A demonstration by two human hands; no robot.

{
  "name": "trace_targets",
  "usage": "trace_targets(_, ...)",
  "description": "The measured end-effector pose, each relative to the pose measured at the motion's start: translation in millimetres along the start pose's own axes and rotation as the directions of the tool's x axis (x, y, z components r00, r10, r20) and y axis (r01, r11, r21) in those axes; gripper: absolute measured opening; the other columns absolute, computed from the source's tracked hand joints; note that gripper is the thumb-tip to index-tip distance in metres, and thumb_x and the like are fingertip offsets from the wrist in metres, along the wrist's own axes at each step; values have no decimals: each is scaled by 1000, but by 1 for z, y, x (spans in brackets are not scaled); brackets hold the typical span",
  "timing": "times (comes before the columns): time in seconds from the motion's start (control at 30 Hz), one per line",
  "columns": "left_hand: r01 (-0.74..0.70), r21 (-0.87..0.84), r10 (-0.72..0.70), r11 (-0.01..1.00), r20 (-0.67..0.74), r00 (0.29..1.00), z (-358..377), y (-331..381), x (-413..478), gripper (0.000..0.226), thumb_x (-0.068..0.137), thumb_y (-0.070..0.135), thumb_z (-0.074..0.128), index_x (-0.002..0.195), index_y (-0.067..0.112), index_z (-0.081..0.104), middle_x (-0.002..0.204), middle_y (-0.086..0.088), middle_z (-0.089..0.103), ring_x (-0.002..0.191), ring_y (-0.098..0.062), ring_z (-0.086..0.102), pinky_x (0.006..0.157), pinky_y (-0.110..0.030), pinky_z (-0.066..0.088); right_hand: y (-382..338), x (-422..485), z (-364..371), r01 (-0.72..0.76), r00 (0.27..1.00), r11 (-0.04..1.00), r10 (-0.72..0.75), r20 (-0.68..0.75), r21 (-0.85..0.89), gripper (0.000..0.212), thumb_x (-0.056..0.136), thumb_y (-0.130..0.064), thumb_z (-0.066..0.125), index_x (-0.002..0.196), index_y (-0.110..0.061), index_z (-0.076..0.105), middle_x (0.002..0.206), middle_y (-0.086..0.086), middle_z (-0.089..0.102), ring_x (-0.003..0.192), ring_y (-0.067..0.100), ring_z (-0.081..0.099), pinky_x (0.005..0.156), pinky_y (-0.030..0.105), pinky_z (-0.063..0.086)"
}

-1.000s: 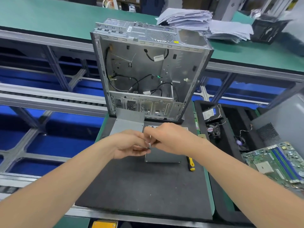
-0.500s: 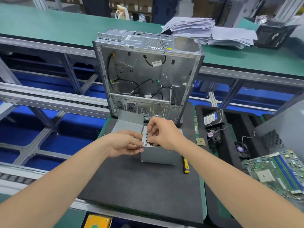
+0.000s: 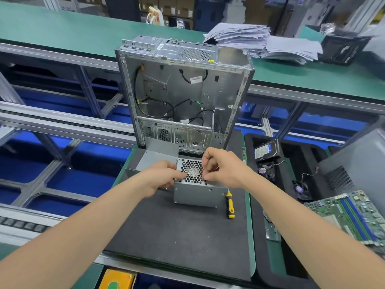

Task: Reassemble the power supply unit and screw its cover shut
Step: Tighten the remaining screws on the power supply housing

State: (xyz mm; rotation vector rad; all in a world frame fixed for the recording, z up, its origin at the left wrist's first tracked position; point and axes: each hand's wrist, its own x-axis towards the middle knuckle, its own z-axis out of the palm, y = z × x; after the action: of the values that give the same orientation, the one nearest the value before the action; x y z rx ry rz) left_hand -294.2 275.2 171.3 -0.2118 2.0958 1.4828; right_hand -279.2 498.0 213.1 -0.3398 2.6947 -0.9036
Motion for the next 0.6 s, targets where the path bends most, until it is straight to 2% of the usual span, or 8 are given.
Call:
trace_targets(0.13, 40, -41, -38, 998, 46, 998, -3, 2, 2, 25, 96, 18, 71, 119, 9, 66, 100, -6, 70, 84, -17, 54, 74, -28, 43, -3, -4, 4, 21, 999, 999, -20, -31, 39, 33, 86, -6, 80, 94, -26, 54, 84, -13, 78, 87, 15, 71, 84, 37, 58)
trace_targets(0.27, 60, -85, -51, 995, 101, 994, -6, 2, 0, 14, 100, 16, 65, 114, 13, 64, 101, -5, 67, 80, -17, 57, 70, -25, 44, -18, 0, 24, 75, 994, 993, -68, -82, 96, 36, 85, -4, 79, 90, -28, 53, 84, -12, 77, 77, 11, 69, 68, 20, 51)
trace_targets(0.33, 52, -78, -44, 996, 100, 994, -8, 1, -1, 11, 101, 16, 63, 112, 14, 62, 95, -4, 63, 72, -14, 54, 68, -24, 42, -24, 4, 36, 103, 991, 987, -90, -102, 126, 35, 84, -3, 78, 91, -26, 53, 82, -10, 77, 75, 11, 67, 64, 14, 45)
trace_targets(0.37, 48, -64, -41, 997, 99, 994, -9, 0, -2, 11, 101, 15, 62, 112, 14, 62, 88, -2, 60, 68, -12, 53, 66, -24, 41, -27, 6, 40, 113, 989, 985, -100, -105, 129, 34, 84, -3, 78, 91, -25, 53, 82, -10, 77, 76, 11, 66, 65, 15, 44)
trace_targets(0.43, 40, -34, -35, 999, 115, 993, -11, -1, -3, 9, 101, 15, 60, 110, 14, 62, 73, 3, 53, 64, -12, 52, 62, -23, 38, -30, 9, 47, 114, 989, 987, -103, -103, 116, 35, 85, -5, 78, 92, -27, 52, 83, -12, 77, 80, 15, 66, 70, 26, 50)
trace_targets(0.5, 38, -33, -33, 999, 132, 991, -13, -1, -5, 10, 102, 14, 59, 111, 14, 62, 67, 4, 49, 64, -14, 55, 61, -23, 36, -31, 12, 49, 104, 989, 989, -93, -112, 101, 37, 85, -6, 77, 90, -31, 51, 83, -14, 76, 82, 18, 66, 75, 36, 54)
trace_targets(0.6, 53, -58, -43, 997, 152, 987, -16, -2, -8, 12, 103, 17, 61, 114, 13, 63, 68, 3, 48, 64, -14, 57, 59, -21, 37, -31, 15, 50, 111, 988, 991, -102, -114, 76, 41, 84, -4, 76, 87, -35, 49, 83, -13, 76, 79, 13, 65, 73, 33, 54)
